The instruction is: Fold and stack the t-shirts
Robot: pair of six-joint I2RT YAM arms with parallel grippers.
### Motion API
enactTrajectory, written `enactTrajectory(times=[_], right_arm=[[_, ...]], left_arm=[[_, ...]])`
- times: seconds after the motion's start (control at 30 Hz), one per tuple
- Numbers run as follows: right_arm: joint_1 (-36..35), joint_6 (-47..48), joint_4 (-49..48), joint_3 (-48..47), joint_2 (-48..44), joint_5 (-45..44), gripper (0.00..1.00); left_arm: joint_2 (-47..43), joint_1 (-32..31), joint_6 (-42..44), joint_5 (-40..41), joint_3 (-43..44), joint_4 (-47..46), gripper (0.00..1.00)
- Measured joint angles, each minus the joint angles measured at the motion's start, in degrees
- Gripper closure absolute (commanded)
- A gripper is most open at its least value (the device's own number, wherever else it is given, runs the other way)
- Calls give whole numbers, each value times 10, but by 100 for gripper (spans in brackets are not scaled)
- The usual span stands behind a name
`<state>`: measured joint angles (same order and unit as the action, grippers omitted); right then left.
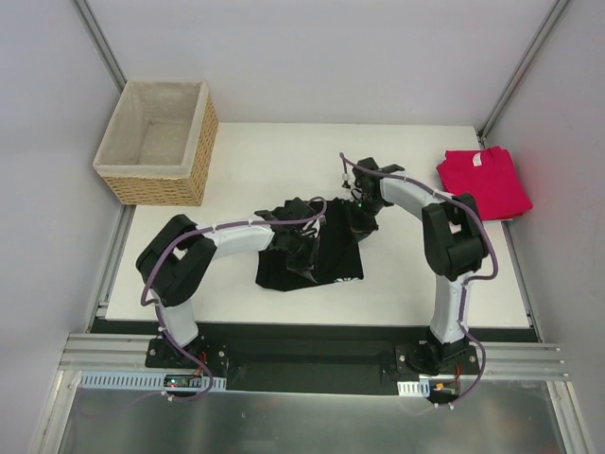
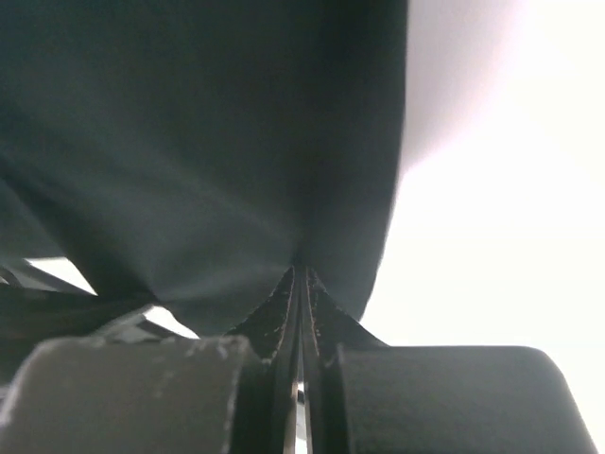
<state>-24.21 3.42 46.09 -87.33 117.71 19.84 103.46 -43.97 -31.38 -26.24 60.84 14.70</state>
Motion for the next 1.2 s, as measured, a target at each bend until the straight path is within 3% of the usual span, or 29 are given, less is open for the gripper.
enactTrajectory(times=[0.23,0.53,0.7,1.0,1.2], right_arm=[[-6,-26,-40,157,-134,-18,99],[-42,-80,-39,178,-272,-37,99],[-67,-104,-38,178,-273,-41,99],[-120,-171,-30,190,-273,-46,99],[-145,-197,-15,194,-273,-49,99]], left_arm=[[-80,0,-12,12,50,54,96],[-139,1,-3,61,99,66,100],[-118,16,34,90,97,78,100],[-5,123,121,101,145,84,100],[57,152,159,100,175,81,100]])
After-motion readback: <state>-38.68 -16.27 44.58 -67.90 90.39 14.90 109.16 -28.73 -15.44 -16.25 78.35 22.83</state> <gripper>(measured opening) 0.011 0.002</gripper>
